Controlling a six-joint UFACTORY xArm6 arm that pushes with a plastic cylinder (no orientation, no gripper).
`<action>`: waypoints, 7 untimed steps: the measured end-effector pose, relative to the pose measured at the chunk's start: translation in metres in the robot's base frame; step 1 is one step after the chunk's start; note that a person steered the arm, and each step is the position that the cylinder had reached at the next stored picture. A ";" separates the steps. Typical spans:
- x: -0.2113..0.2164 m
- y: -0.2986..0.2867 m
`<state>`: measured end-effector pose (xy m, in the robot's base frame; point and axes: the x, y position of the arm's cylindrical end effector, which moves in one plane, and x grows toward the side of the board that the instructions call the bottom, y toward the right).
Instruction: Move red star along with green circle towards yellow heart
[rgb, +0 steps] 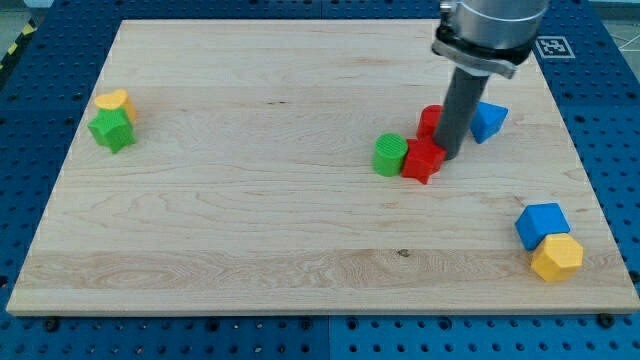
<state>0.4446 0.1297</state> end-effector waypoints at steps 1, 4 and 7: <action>0.000 -0.029; 0.007 -0.009; 0.038 -0.021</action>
<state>0.4829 0.1086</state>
